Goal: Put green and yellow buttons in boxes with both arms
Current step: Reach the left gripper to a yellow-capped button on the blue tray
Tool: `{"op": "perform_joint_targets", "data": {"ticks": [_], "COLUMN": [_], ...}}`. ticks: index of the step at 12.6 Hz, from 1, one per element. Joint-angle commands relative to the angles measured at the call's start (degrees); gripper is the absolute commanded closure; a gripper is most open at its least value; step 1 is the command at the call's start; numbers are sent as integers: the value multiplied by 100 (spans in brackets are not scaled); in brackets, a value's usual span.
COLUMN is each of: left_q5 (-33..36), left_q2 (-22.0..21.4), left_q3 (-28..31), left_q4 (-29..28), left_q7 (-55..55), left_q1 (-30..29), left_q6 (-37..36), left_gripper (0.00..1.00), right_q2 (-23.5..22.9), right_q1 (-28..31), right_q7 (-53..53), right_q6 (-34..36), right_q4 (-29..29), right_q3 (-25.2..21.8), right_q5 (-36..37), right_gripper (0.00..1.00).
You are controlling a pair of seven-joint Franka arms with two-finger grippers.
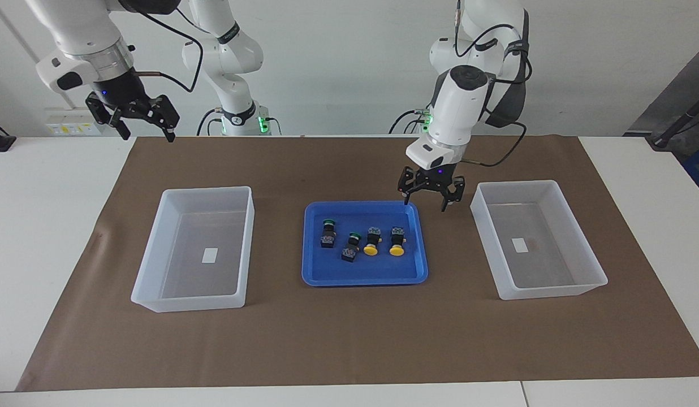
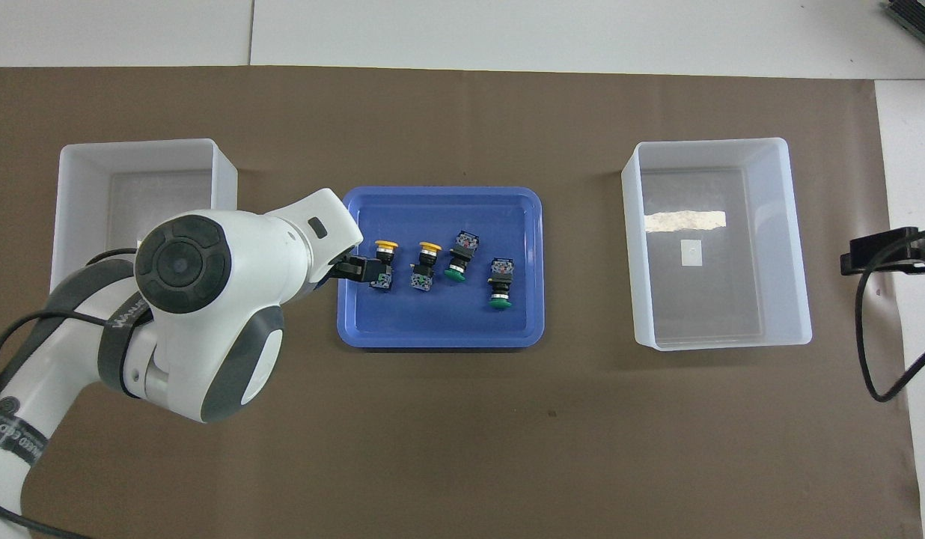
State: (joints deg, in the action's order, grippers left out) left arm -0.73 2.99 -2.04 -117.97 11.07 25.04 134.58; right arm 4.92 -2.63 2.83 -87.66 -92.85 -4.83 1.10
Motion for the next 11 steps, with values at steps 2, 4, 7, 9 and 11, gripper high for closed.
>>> {"op": "perform_joint_targets", "data": {"ticks": [2, 4, 7, 9, 11], "left_q5": [29, 29, 29, 29, 29], "left_q2": [42, 594, 1149, 1414, 1467], "left_q3": [81, 90, 90, 90, 81], "left_q4": [-464, -455, -394, -394, -394], "left_q7": [150, 385, 580, 598, 589], "left_q1": [194, 395, 580, 607, 598], "left_q6": [787, 1435, 2115, 2474, 2538], "left_gripper": [0, 0, 0, 0, 0], "right_q2": [105, 105, 105, 105, 105], "right_q1": [43, 43, 43, 43, 43], "right_q7": [-81, -81, -81, -81, -81], "right_q6": [56, 56, 56, 56, 56], "right_q4": [-67, -67, -67, -67, -67], "right_q3": [17, 17, 17, 17, 17], "right_q5": [-110, -110, -110, -110, -110], "right_gripper": [0, 0, 0, 0, 0]}}
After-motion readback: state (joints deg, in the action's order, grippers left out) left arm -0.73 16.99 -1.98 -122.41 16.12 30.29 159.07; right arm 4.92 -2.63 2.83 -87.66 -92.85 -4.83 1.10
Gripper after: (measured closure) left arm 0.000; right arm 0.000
